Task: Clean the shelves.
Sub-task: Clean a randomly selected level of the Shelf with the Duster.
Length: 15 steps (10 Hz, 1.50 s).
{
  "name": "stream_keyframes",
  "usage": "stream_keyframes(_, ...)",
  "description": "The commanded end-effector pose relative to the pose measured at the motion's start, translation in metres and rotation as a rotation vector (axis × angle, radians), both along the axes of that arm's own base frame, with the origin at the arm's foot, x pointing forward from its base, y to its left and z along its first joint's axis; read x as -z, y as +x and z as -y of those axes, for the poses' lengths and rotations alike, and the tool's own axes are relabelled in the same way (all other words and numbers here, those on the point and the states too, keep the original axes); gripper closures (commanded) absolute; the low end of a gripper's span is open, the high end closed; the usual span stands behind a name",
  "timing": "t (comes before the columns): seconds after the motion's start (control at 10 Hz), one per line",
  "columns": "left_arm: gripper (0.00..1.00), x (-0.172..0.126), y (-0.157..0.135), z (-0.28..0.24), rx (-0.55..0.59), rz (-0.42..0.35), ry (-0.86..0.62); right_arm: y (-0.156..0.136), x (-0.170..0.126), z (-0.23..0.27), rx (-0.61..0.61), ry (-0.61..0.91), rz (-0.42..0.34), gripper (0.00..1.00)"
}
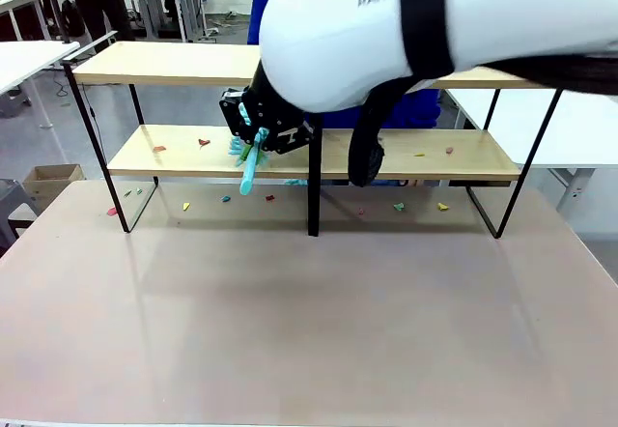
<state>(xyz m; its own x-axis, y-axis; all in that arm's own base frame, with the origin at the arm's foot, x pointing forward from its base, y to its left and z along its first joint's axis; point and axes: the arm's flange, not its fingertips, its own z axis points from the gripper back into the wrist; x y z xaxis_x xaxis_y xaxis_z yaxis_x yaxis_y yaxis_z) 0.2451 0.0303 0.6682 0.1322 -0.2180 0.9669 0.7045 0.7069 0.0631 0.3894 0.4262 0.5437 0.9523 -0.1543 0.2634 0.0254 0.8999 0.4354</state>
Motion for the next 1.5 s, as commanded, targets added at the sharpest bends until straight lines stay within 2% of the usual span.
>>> stream_keyframes(0.0,0.00,0.001,0.000,0.002,-0.008,-0.004,0.001,0.011,0.009,-0.030,0.010,-0.009,0.009,0.88)
stream_keyframes(0.2,0.00,0.001,0.000,0.002,-0.008,-0.004,0.001,0.012,0.014,-0.037,0.042,-0.021,0.007,0.88)
stream_keyframes(0.3,0.00,0.001,0.000,0.002,-0.008,-0.004,0.001,0.010,0.014,-0.036,0.069,-0.028,0.029,0.88)
stream_keyframes(0.7,0.00,0.001,0.000,0.002,-0.008,-0.004,0.001,0.013,0.035,-0.044,0.055,-0.061,-0.039,0.88)
stream_keyframes(1.0,0.00,0.001,0.000,0.002,-0.008,-0.004,0.001,0.021,0.037,-0.060,-0.026,-0.022,-0.055,0.88)
stream_keyframes(1.2,0.00,0.001,0.000,0.002,-0.008,-0.004,0.001,0.026,0.040,-0.082,-0.120,-0.005,-0.070,0.88)
stream_keyframes(1.4,0.00,0.001,0.000,0.002,-0.008,-0.004,0.001,0.023,0.047,-0.106,-0.227,0.018,-0.132,0.88)
